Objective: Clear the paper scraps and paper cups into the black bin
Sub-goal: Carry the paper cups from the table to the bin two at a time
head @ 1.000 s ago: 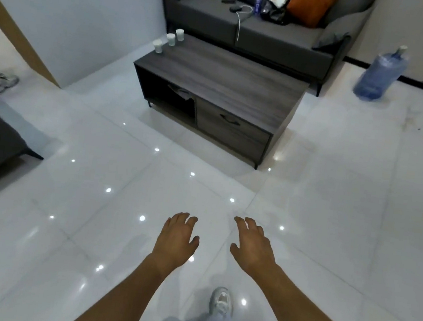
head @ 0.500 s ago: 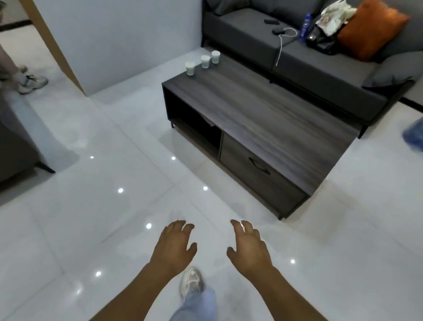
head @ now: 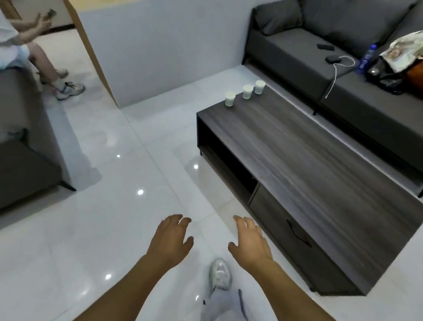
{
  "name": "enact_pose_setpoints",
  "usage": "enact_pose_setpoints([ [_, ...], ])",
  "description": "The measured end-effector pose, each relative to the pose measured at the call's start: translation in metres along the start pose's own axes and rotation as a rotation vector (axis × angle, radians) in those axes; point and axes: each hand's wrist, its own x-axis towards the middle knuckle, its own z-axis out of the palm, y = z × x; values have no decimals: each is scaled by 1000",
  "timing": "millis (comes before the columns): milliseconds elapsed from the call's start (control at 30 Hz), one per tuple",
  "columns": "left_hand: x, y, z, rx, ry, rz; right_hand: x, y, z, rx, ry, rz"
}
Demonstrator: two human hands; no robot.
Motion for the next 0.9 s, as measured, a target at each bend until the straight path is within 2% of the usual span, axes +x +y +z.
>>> enact_pose_setpoints([
  [300,189,-20,-82,-4,0,-50,204,-25,-90,18,-22,-22],
  [500,288,-52,-131,-26,1,-97,316,-66,-130,-5,-53,-50],
  [633,361,-89,-165,-34,-25,-106,395,-106,-143,-4,-75,-49],
  [900,517,-184,-264,29,-38,-11,546,-207,-176,73,-55,22],
])
